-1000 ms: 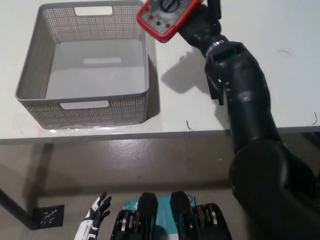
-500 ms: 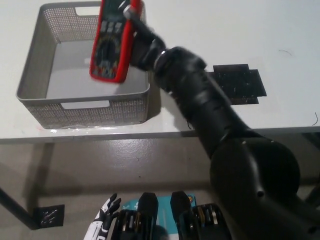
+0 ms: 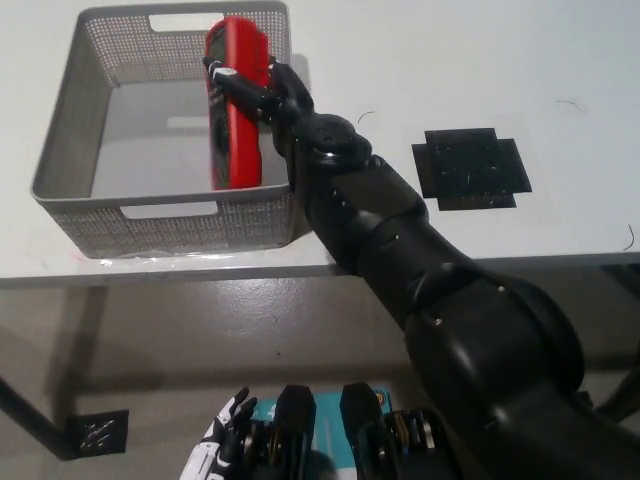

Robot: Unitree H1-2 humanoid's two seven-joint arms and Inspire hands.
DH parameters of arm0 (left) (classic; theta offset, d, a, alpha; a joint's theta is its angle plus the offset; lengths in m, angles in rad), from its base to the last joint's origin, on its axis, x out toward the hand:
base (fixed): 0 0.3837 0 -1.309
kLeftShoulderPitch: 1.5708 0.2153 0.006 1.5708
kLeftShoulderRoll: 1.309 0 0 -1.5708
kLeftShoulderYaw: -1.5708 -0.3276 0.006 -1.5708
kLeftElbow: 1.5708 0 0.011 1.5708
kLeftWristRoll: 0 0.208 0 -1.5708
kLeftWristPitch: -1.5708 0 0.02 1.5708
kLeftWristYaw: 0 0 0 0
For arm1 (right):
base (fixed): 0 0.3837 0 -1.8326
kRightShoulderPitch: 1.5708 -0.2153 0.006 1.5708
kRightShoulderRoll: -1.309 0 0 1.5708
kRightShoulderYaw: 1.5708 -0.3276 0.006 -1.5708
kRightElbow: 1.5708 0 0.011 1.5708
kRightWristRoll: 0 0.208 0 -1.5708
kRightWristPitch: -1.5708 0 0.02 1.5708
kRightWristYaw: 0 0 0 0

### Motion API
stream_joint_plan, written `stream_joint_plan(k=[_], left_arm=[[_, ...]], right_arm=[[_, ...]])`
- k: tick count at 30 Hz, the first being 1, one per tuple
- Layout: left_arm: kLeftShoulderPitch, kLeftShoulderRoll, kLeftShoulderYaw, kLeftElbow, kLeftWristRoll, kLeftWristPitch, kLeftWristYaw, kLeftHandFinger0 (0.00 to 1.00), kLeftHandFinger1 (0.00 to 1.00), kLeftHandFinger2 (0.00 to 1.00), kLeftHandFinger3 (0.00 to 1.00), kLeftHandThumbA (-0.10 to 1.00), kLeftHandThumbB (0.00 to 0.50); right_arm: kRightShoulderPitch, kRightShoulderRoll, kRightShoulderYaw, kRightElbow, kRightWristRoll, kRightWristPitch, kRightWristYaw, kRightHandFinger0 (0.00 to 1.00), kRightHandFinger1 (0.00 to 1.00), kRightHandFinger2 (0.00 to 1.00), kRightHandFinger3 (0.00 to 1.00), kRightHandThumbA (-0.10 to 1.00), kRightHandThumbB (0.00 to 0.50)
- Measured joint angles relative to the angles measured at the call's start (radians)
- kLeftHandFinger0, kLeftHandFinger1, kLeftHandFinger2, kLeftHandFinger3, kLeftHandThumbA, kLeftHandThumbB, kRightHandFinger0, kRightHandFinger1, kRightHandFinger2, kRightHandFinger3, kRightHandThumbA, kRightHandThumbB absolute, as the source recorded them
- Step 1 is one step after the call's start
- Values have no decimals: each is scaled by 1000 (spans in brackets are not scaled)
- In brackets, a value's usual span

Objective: Use the right hand to pick up a multimeter on the right side and put it into a container on the left side

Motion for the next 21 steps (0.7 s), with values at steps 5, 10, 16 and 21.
stream_joint_plan(k=[5, 10, 16, 21], left_arm=[[-2, 3, -10, -1, 1, 0, -7, 1000, 1000, 1000, 1000, 1000, 364], [-5, 6, -14, -1, 2, 0, -9, 1000, 1000, 1000, 1000, 1000, 365], [-5, 6, -18, -1, 3, 0, -10, 1000, 1000, 1000, 1000, 1000, 378], [-6, 7, -20, -1, 5, 0, -12, 1000, 1000, 1000, 1000, 1000, 366]], right_arm=[[2, -10, 56, -1, -51, -33, 37, 1000, 1000, 1000, 1000, 861, 497], [2, -27, 63, -1, -76, -56, 73, 1000, 1000, 1000, 1000, 898, 500], [2, -41, 68, -3, -101, -78, 116, 1000, 1000, 1000, 1000, 938, 500], [4, -63, 53, -44, -102, -79, 159, 1000, 1000, 1000, 1000, 966, 500]])
